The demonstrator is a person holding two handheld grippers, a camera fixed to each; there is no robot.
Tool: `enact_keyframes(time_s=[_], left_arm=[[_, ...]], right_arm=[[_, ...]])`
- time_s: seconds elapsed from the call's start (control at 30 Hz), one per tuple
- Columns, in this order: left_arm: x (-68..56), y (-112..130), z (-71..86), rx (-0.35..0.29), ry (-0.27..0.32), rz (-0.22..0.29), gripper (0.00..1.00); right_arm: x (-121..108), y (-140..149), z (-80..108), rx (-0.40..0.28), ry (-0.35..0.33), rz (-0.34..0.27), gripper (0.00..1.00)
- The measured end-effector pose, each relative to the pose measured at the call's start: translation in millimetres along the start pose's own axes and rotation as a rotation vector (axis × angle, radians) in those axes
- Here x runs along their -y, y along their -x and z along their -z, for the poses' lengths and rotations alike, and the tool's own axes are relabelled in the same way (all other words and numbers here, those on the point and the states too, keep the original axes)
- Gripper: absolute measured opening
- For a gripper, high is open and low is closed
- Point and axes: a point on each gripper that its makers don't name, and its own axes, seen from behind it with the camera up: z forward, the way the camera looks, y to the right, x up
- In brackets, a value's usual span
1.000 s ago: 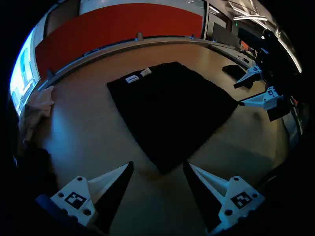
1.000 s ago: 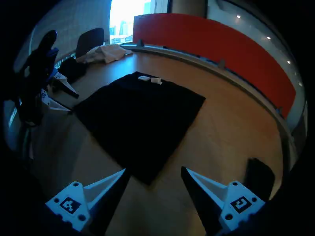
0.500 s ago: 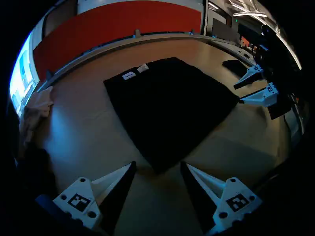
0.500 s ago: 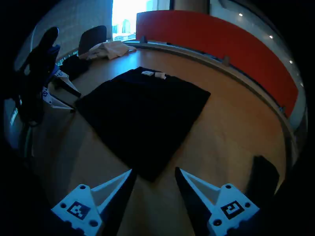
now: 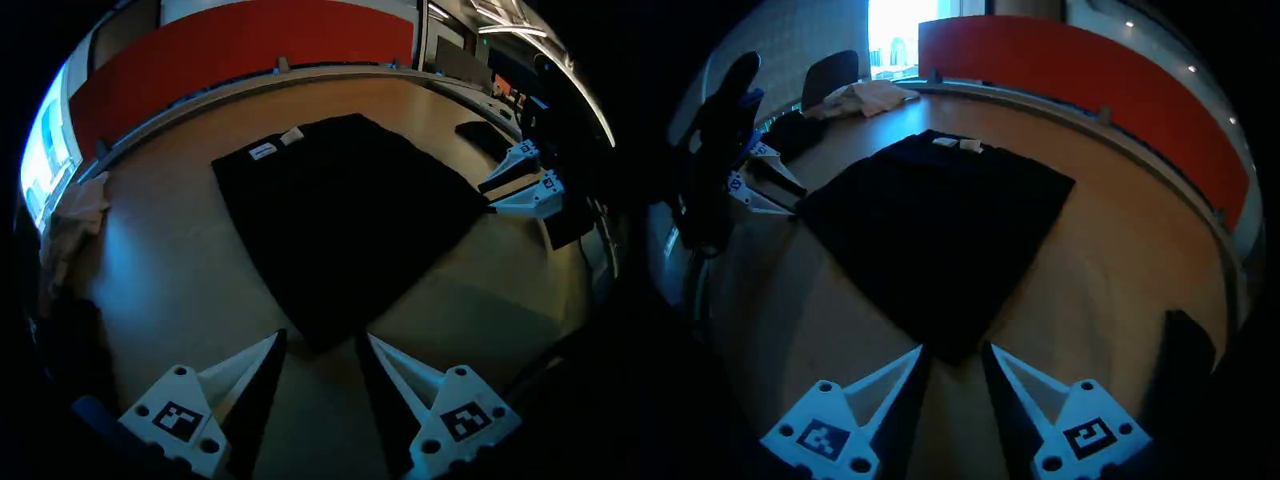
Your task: Fold towel
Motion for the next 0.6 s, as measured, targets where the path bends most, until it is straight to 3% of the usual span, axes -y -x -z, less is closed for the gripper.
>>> enact_keyframes(time_s=[0.4,0.53,0.6], left_arm=[[-1.4,-1.7,0.5,0.010,-0.006,0.007,0.52],[-0.5,-2.5,-0.1,0.014,-0.013,0.016,0.28],[1.2,-2.3,-0.4,0.016,-0.020,0.027,0.24]], right_arm=[[4.1,0.1,0.4,0.001,-0.016,0.001,0.32],[3.1,0.5,0.9,0.005,-0.013,-0.008,0.25],[2.3,0.7,1.2,0.008,-0.012,-0.013,0.23]])
